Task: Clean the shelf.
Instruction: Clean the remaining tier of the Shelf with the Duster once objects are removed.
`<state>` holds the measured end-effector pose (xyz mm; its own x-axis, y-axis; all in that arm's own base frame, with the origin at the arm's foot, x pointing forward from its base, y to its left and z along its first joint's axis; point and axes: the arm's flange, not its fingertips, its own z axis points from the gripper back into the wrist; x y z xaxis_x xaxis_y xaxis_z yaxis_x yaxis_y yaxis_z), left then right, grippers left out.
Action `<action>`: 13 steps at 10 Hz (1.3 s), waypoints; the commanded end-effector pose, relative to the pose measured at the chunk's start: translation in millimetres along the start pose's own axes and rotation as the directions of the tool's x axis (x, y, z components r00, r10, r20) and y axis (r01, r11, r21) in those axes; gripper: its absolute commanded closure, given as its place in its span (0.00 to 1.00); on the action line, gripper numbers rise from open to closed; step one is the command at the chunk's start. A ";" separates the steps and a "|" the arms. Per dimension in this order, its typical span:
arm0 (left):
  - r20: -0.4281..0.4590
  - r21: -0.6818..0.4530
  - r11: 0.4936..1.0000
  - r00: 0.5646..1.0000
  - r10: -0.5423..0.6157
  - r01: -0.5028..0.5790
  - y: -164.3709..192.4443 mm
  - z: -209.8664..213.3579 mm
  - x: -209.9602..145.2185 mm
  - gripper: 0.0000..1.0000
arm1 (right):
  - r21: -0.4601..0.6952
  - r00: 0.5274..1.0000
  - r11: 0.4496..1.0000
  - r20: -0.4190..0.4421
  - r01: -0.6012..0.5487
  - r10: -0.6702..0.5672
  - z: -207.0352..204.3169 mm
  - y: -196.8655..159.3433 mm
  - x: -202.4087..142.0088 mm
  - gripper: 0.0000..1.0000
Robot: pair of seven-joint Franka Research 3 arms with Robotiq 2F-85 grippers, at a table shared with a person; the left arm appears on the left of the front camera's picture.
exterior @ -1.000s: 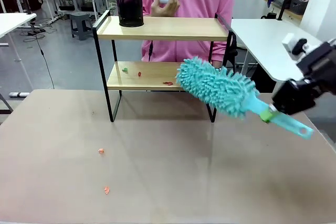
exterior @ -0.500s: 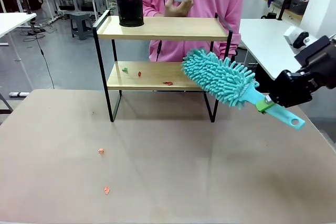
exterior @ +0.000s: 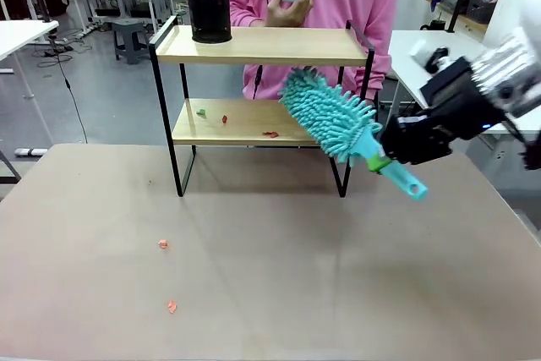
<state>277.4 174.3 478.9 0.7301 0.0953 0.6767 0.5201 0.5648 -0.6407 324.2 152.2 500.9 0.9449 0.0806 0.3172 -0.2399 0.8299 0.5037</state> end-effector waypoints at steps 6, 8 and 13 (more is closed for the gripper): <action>0.022 -0.013 1.000 1.000 -0.022 0.022 -1.0 -1.0 1.4 0.00 | -0.159 0.961 0.961 0.193 0.227 -0.196 -47.6 16.0 63.4 0.88; 0.022 -0.013 1.000 1.000 -0.022 0.022 -1.0 -1.0 1.4 0.00 | -0.164 0.961 0.959 0.197 0.229 -0.196 -49.1 15.7 65.8 0.88; 0.022 -0.013 1.000 1.000 -0.022 0.022 -1.0 -1.0 1.4 0.00 | -0.198 0.965 0.950 0.151 0.242 -0.214 -73.7 13.1 85.1 0.88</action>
<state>277.3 174.3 479.0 0.7298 0.0953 0.6770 0.5204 0.5648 -0.6405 415.5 201.8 468.7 0.9335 -0.1692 0.3161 0.0312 0.9167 0.3984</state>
